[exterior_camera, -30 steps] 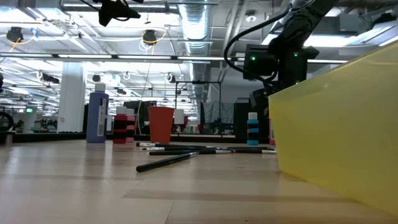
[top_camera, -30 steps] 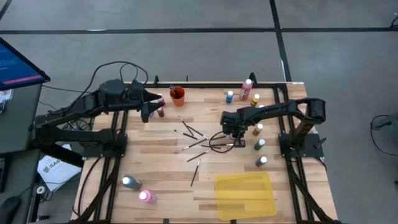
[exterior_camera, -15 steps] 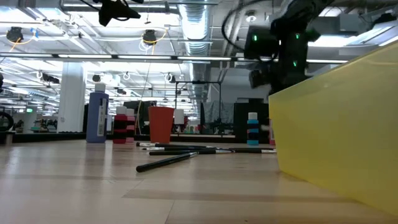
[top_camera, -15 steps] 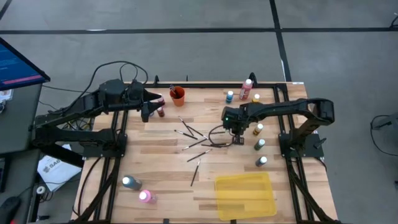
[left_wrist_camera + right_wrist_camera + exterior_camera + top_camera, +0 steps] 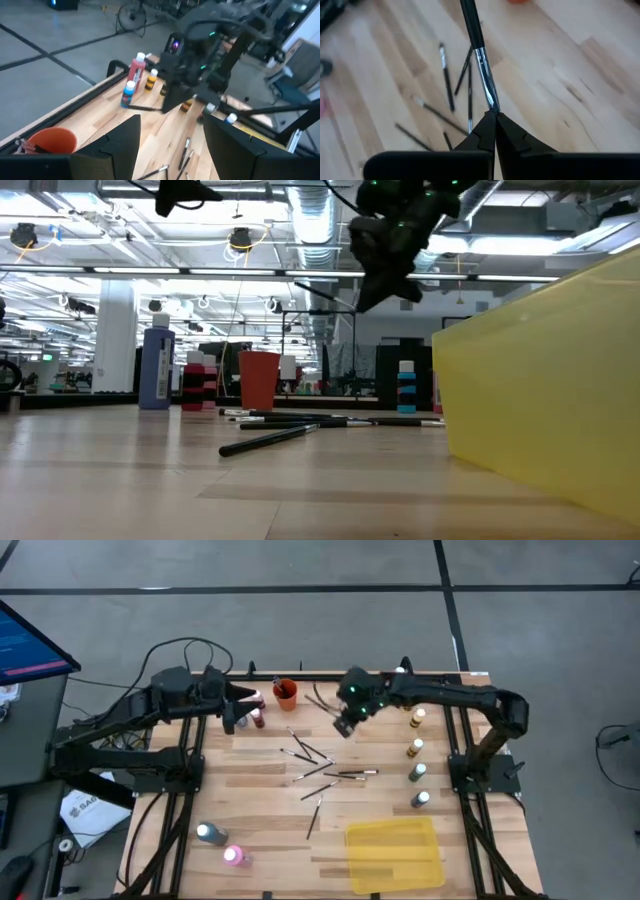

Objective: Pick & Place Paint Supplies
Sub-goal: Put the black paint brush into the orange cup

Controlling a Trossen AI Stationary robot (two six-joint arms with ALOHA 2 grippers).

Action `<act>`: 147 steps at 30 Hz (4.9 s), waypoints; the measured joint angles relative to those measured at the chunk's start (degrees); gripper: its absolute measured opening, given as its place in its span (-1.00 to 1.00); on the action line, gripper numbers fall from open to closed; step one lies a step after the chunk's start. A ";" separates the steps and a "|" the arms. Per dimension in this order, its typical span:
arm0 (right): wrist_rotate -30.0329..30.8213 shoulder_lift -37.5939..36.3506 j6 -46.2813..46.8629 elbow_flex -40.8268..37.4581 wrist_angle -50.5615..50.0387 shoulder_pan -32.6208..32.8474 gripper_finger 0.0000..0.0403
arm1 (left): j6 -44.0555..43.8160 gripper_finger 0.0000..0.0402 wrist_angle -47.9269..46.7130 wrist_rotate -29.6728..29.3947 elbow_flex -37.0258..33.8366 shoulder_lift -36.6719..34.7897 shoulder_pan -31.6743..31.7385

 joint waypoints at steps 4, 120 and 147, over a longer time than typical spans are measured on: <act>0.35 5.18 0.00 6.55 -6.31 -0.90 -1.00 | -0.83 0.05 0.43 -1.02 0.00 -2.66 0.00; -49.54 31.34 73.12 23.59 23.60 -13.76 -0.93 | -4.90 0.05 15.41 -5.97 -0.02 -10.84 0.00; -50.63 24.33 47.25 37.17 24.65 -10.78 -0.72 | 4.40 0.05 14.93 -5.96 -0.02 -11.07 0.00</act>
